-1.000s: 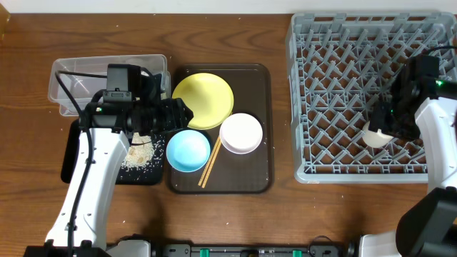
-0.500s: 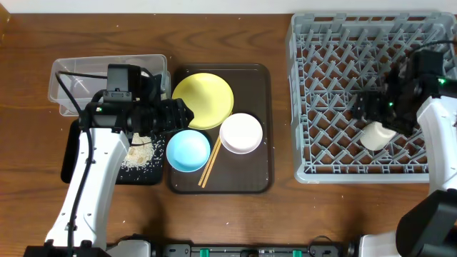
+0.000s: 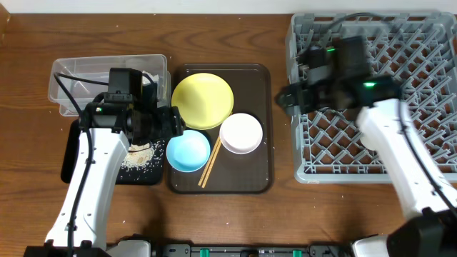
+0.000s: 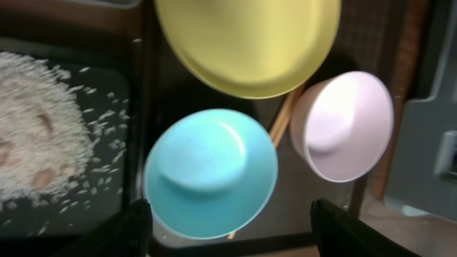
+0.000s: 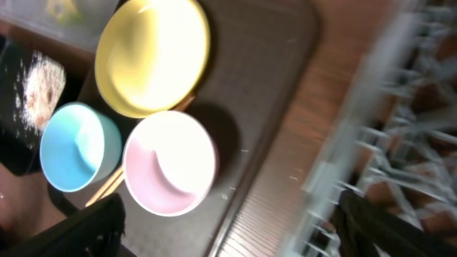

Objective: Sort waste into correct bins and load items into the dishwasher rack
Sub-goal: 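Reach the right gripper to the pink bowl on the brown tray and grasp, then lift the pink bowl with the right gripper over the rack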

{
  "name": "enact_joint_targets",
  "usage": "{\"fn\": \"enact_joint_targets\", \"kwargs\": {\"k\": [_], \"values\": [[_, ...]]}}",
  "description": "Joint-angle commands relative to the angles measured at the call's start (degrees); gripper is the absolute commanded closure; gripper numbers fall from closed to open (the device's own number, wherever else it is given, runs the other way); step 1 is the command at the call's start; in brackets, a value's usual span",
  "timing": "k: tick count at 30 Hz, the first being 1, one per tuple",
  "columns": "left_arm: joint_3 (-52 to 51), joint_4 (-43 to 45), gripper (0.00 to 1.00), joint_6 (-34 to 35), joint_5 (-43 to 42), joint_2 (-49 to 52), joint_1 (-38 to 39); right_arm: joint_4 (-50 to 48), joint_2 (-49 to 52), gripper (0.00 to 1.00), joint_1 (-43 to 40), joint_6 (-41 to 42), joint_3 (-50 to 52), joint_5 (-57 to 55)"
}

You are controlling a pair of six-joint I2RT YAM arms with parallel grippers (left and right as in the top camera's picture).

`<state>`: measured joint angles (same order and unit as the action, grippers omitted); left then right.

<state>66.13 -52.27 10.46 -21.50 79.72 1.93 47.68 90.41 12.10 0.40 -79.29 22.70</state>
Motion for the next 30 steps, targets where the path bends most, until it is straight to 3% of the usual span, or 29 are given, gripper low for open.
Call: {"fn": "enact_joint_targets", "kwargs": {"k": [1, 6, 12, 14, 18, 24, 30], "values": [[0.48, -1.51, 0.26, -0.22, 6.29, -0.37, -0.26, -1.01, 5.01, 0.18, 8.52, 0.48, -0.9, -7.54], [0.48, -2.4, 0.26, -0.09, 7.87, -0.37, -0.26, -1.22, 11.08, 0.37, 13.81, 3.8, -0.9, -12.17], [0.48, -2.64, 0.26, -0.13, 7.87, -0.37, -0.26, -1.64, 19.32, 0.46, 16.92, 7.89, -0.92, -14.95], [0.48, -2.62, 0.26, -0.11, 7.87, -0.37, -0.26, -1.88, 21.42, 0.57, 17.35, 7.93, -0.92, -14.95], [0.48, -2.6, 0.26, -0.11, 7.87, -0.37, -0.26, -2.29, 23.1, 0.98, 17.49, 7.93, -0.92, -14.99], [0.48, -2.58, 0.26, -0.11, 7.87, -0.37, -0.26, -1.55, 19.02, 0.99, 15.5, 7.89, -4.85, -18.91], [0.48, -2.56, 0.26, -0.11, 7.87, -0.37, -0.26, -3.04, 10.21, 0.99, 11.72, 6.23, -12.57, -33.46]]}}
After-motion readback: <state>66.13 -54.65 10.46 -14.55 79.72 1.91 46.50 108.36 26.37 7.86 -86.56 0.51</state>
